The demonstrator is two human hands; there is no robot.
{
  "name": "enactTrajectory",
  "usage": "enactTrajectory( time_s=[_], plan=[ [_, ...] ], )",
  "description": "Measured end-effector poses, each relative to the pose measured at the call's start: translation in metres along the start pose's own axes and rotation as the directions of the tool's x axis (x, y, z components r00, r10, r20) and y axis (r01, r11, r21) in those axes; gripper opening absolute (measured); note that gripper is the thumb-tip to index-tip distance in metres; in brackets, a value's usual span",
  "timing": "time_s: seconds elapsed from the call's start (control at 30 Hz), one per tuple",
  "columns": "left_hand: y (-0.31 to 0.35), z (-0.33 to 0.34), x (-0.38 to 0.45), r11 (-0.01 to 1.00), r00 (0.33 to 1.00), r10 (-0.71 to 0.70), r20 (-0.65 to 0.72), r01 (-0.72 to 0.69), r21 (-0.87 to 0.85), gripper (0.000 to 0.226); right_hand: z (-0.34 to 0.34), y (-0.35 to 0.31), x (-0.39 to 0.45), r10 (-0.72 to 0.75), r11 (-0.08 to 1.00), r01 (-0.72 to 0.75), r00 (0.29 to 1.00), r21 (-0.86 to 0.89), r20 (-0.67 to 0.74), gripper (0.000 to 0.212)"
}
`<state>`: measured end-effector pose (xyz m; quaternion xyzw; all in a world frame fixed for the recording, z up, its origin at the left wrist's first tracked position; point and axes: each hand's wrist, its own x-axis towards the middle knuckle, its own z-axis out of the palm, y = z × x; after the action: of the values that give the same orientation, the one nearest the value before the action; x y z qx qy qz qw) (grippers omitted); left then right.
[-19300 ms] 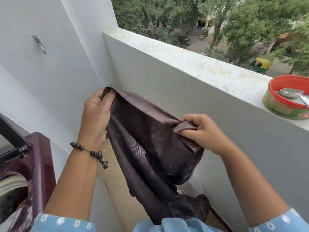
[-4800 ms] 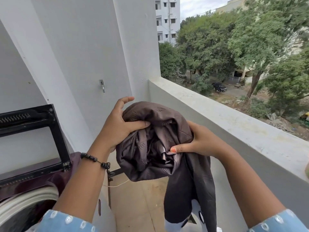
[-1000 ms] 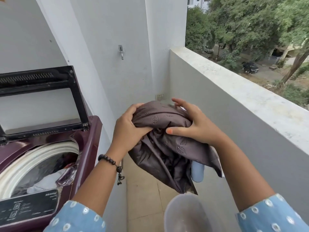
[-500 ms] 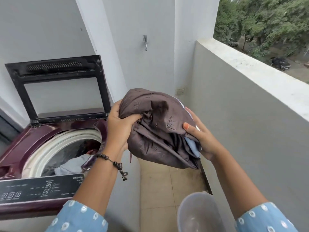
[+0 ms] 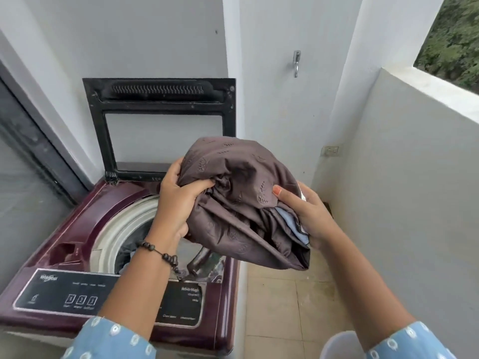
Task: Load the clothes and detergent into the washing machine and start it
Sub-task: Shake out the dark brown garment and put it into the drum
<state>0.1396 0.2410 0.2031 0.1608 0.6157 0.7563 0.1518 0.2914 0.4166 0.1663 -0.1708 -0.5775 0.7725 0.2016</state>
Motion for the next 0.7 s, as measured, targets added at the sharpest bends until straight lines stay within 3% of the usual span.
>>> enactTrajectory(
  time_s=[0.27,0.4,0.57,0.7],
  plan=[
    [0.008,-0.106,0.065,0.995,0.996,0.060,-0.059,-0.055,0.077,0.045,0.103,0.038,0.079,0.046,0.998,-0.049,0.995,0.041,0.083,0.043],
    [0.001,-0.148,0.090,0.994,0.995,0.059,-0.085,-0.050,0.097,0.048,0.140,0.057,0.109,0.051,0.998,-0.055,0.992,0.033,0.119,0.035],
    [-0.023,-0.187,0.116,0.997,0.992,0.013,-0.122,-0.004,0.072,0.057,0.167,0.087,0.138,0.111,0.994,-0.110,0.984,-0.016,0.138,0.031],
    [-0.058,-0.209,0.136,0.985,0.986,-0.120,-0.119,0.133,0.109,0.058,0.170,0.117,0.160,0.190,0.978,-0.182,0.978,-0.101,0.086,0.025]
  ],
)
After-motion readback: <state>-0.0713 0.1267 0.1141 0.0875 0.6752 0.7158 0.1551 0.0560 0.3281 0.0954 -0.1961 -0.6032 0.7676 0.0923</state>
